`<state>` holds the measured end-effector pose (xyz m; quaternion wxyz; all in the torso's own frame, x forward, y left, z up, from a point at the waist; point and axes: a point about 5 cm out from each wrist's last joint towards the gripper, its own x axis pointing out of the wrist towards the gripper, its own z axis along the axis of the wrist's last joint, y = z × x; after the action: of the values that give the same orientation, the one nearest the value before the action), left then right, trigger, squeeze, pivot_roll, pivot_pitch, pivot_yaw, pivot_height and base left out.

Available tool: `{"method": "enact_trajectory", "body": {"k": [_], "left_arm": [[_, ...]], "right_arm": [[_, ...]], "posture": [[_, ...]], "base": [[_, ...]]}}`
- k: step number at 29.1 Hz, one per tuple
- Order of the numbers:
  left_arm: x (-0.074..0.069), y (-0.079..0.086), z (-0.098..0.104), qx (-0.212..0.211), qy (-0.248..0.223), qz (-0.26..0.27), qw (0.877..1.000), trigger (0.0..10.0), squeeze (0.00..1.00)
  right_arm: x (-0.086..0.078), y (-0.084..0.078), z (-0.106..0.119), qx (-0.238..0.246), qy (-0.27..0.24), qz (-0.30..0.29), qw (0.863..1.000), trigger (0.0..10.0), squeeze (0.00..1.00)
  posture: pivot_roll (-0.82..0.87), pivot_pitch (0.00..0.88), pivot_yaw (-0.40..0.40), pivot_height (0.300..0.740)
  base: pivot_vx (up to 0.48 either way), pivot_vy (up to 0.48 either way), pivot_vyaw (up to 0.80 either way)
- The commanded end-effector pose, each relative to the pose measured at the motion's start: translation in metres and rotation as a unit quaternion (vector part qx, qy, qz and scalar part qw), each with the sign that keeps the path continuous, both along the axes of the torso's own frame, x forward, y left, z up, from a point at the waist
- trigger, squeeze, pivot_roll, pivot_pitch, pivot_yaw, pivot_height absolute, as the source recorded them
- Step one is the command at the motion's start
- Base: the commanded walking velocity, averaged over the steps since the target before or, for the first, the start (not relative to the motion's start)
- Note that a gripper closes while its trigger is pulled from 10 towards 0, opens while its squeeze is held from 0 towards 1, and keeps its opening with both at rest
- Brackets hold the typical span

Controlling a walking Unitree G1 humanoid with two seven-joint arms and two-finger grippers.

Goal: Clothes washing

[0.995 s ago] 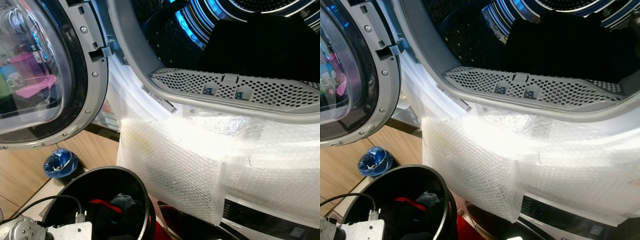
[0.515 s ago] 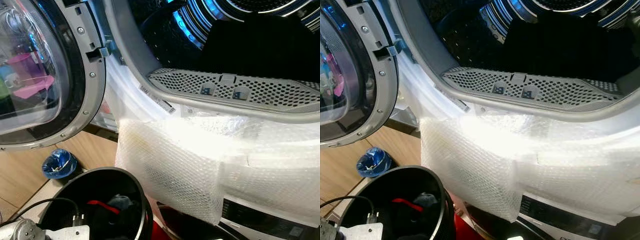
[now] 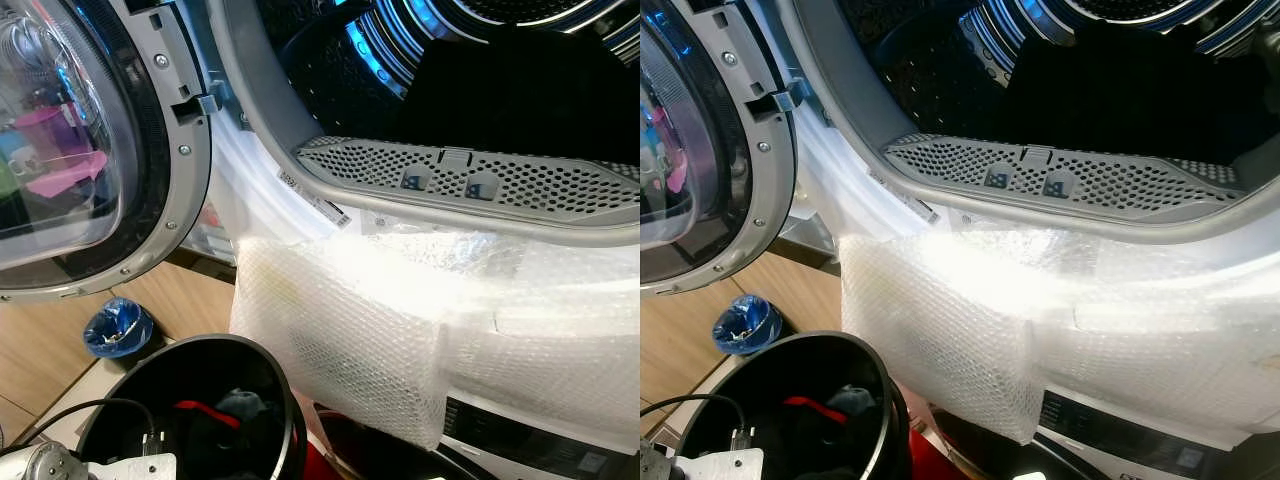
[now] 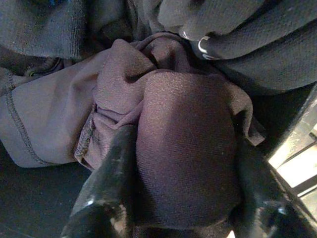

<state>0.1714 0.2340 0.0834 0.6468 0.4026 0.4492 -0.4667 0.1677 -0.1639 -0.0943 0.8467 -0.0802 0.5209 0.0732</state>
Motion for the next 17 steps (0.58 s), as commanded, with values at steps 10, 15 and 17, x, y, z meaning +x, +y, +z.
{"method": "enact_trajectory", "body": {"k": [10,15,17], "left_arm": [[-0.0085,0.0077,-0.0070,0.025,0.023,0.012,0.999,0.0,0.00],[-0.0089,0.0076,-0.0073,0.025,0.024,0.012,0.999,0.0,0.00],[-0.0087,0.0074,-0.0072,0.024,0.023,0.013,0.999,0.0,0.00]], "right_arm": [[-0.0147,0.0004,-0.0063,-0.004,0.030,0.003,1.000,10.0,0.00],[-0.0143,0.0004,-0.0061,-0.005,0.030,0.004,1.000,10.0,0.00],[-0.0139,0.0004,-0.0060,-0.005,0.029,0.005,1.000,10.0,0.00]], "posture": [[0.00,0.085,0.183,0.740],[0.00,0.083,0.184,0.740],[0.00,0.083,0.184,0.740]], "base": [[0.000,0.000,0.00],[0.000,0.000,0.00],[0.000,0.000,0.00]]}}
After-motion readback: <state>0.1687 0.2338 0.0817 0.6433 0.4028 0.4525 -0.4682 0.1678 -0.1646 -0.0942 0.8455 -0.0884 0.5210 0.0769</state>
